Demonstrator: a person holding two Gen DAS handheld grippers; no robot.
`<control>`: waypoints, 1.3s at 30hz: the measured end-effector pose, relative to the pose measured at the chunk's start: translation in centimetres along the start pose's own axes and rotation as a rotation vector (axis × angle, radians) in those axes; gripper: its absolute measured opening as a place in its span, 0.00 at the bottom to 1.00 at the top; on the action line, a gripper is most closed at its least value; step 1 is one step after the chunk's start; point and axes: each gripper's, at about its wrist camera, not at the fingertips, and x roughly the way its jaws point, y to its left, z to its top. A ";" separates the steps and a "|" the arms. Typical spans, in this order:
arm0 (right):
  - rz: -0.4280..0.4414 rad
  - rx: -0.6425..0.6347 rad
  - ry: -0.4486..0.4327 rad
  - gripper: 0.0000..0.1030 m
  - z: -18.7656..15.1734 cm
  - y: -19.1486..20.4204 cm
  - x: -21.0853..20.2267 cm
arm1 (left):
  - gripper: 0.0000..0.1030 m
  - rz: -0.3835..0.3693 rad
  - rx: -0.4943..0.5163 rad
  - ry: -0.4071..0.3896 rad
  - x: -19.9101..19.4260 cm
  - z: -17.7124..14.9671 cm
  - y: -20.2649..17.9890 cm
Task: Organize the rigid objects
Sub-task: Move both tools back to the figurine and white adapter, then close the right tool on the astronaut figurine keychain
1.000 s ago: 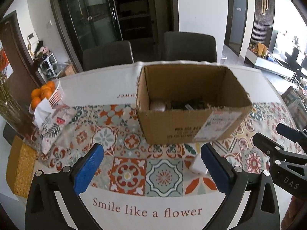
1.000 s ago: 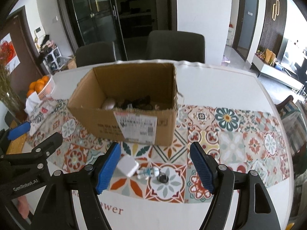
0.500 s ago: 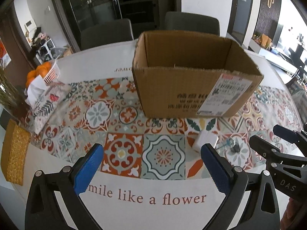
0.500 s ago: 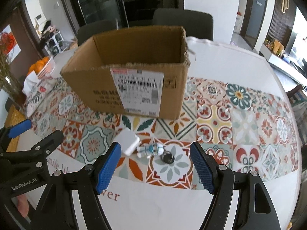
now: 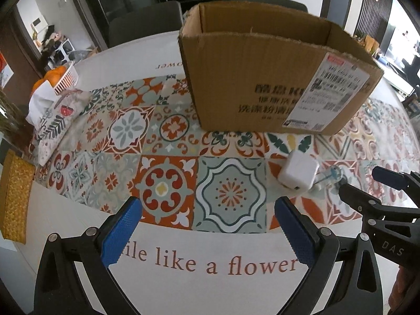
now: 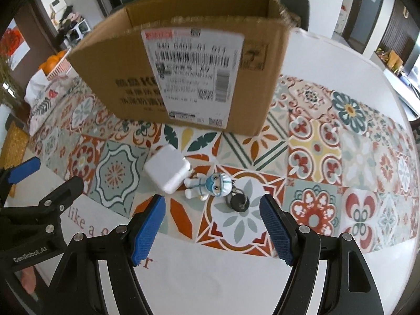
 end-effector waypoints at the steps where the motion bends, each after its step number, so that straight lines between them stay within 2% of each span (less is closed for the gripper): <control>1: 0.004 -0.005 0.008 0.72 0.0 0.1 0.5 | 1.00 0.002 -0.002 0.006 0.3 -0.1 0.1; 14: 0.011 -0.038 0.071 0.71 0.3 0.3 4.5 | 1.00 0.018 -0.021 0.072 3.4 -0.4 0.1; 24: 0.005 -0.060 0.093 0.62 0.8 0.8 6.6 | 1.00 0.036 -0.037 0.094 4.5 -0.4 0.3; 29: -0.012 -0.079 0.072 0.55 0.7 1.1 6.6 | 1.00 0.041 -0.032 0.098 4.7 -0.4 0.2; 39: 0.012 -0.023 0.032 0.54 -0.7 -0.9 4.9 | 0.99 0.006 0.010 0.084 4.4 -0.1 -1.2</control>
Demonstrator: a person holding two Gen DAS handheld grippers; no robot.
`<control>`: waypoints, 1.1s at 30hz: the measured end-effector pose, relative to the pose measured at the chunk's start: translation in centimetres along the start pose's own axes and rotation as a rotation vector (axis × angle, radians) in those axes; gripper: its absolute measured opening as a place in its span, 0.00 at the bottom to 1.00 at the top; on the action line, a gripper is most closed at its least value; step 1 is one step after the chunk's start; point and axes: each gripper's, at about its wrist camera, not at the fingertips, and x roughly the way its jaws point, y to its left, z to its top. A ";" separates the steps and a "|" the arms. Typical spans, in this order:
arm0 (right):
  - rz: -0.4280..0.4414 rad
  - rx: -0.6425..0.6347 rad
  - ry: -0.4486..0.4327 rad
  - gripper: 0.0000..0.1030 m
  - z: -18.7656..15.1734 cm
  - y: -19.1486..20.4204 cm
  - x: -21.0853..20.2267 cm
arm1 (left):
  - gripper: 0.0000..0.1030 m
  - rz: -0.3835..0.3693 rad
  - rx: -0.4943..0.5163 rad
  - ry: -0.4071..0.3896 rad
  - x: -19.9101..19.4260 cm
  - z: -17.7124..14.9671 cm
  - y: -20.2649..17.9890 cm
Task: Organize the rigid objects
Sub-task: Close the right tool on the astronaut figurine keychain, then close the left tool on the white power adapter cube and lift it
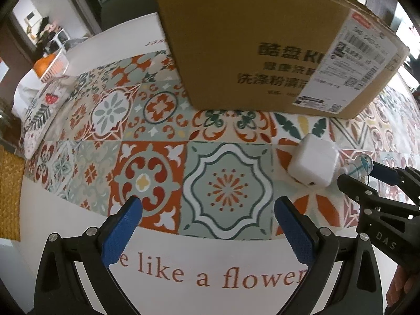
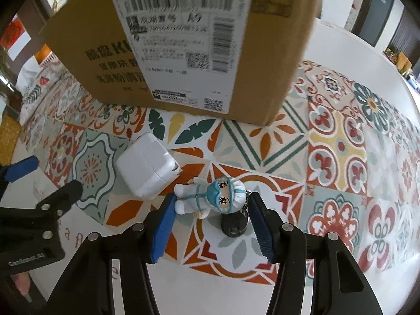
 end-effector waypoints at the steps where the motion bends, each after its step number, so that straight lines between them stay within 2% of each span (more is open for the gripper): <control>1: 0.000 0.007 -0.007 0.54 -0.2 -0.2 -0.4 | 0.99 -0.008 0.010 -0.006 -0.1 0.1 -0.3; 9: -0.010 0.066 -0.034 0.54 -1.1 -2.5 -3.1 | 0.99 -0.069 0.128 -0.055 -0.6 1.6 -2.9; 15: -0.015 0.129 -0.030 0.54 -2.0 -4.3 -3.6 | 0.99 -0.121 0.231 -0.075 -0.4 2.8 -5.5; 23: -0.038 0.193 -0.023 0.54 -2.5 -5.2 -2.9 | 0.92 -0.189 0.297 -0.052 1.2 3.5 -8.1; 27: -0.038 0.210 -0.025 0.54 -2.4 -5.5 -3.0 | 0.79 -0.212 0.303 -0.032 2.1 3.5 -8.9; 30: -0.038 0.221 -0.025 0.54 -2.3 -5.4 -2.9 | 0.73 -0.212 0.308 -0.025 2.5 3.5 -9.4; 33: -0.034 0.230 -0.024 0.54 -2.3 -5.3 -2.8 | 0.58 -0.223 0.305 -0.022 2.8 3.4 -9.7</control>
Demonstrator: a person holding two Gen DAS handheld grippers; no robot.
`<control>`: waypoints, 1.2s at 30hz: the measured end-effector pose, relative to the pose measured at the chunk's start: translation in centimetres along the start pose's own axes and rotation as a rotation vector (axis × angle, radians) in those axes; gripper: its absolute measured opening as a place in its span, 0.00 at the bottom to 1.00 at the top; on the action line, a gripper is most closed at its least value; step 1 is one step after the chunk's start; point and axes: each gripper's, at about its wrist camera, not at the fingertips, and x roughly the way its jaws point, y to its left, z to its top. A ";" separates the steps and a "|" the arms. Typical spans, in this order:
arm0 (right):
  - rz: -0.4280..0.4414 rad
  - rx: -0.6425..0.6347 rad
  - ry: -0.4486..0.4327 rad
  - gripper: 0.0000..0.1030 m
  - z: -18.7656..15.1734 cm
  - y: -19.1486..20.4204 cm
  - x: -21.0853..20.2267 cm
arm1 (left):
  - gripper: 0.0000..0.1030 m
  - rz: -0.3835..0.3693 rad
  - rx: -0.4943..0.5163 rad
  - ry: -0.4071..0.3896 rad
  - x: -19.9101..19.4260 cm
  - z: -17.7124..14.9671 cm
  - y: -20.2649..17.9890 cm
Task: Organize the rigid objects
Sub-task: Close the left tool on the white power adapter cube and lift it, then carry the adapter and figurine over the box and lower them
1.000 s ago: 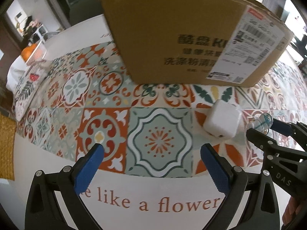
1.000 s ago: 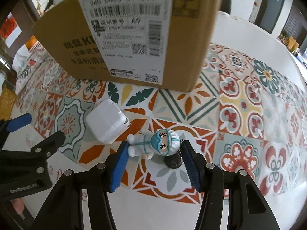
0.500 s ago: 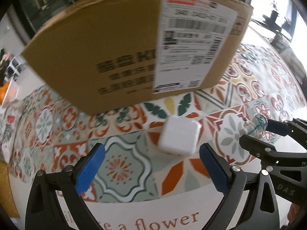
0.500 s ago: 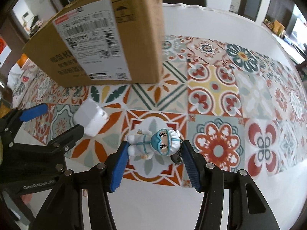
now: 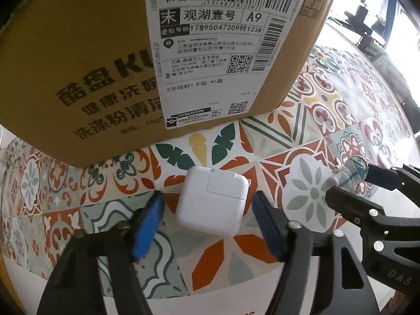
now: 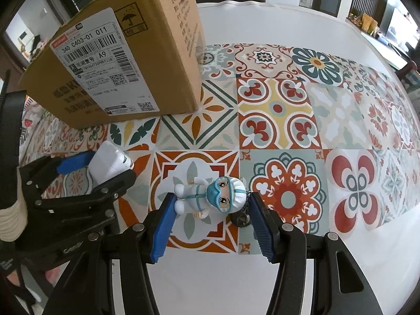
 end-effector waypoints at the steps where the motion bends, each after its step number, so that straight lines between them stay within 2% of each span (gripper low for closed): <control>1: 0.000 -0.001 0.000 0.54 0.0 0.0 0.0 | 0.51 -0.010 -0.003 0.009 0.2 0.1 -0.1; 8: 0.006 -0.004 -0.006 0.54 -0.2 0.4 -0.2 | 0.47 -0.034 -0.018 -0.007 -0.1 -0.3 0.3; 18: 0.022 -0.012 -0.042 0.54 -0.6 1.6 -1.8 | 0.47 -0.026 -0.051 -0.064 -3.3 -2.5 2.2; 28: 0.039 -0.035 -0.102 0.54 -0.8 3.5 -4.7 | 0.47 -0.012 -0.098 -0.136 -8.4 -4.3 4.6; 36: 0.060 -0.060 -0.175 0.54 -0.2 5.2 -7.9 | 0.47 -0.001 -0.124 -0.211 -12.3 -4.3 5.8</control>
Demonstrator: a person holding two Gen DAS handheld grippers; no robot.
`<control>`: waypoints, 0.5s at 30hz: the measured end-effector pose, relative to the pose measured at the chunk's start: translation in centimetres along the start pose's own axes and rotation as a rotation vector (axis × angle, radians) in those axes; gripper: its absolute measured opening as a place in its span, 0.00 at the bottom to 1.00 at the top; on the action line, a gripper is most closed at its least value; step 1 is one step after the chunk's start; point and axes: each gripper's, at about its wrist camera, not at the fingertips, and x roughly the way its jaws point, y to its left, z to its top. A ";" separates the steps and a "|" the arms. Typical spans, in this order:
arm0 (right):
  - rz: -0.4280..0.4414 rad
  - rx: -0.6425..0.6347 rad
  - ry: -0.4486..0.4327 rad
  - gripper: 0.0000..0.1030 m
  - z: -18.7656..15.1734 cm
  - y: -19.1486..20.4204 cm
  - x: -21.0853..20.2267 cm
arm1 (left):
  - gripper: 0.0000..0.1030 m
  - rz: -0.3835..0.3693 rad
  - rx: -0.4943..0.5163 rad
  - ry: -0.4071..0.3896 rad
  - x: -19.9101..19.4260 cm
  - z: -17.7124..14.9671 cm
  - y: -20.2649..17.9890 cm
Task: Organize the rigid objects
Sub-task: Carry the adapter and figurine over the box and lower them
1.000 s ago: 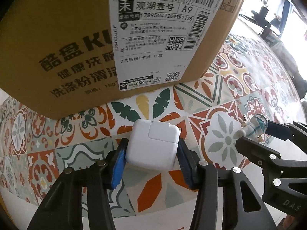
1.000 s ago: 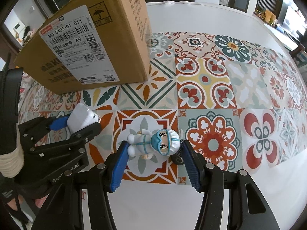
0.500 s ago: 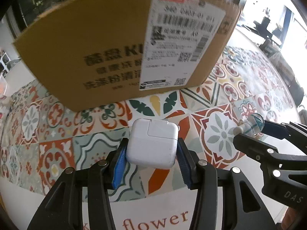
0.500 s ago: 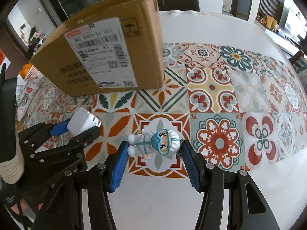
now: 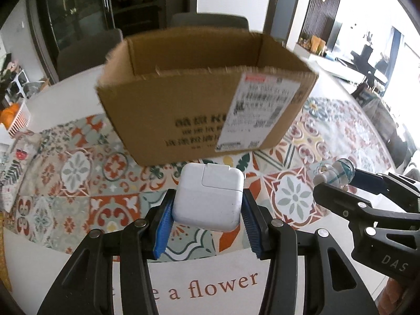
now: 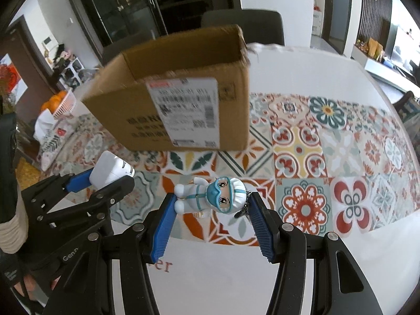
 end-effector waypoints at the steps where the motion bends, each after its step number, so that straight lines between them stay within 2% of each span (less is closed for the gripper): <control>1: 0.004 -0.005 -0.010 0.54 0.2 0.3 -0.4 | 0.47 0.003 -0.004 -0.014 -0.5 0.3 0.0; 15: 0.034 -0.080 -0.153 0.54 3.4 3.6 -5.3 | 0.47 0.038 -0.026 -0.141 -5.7 3.0 1.1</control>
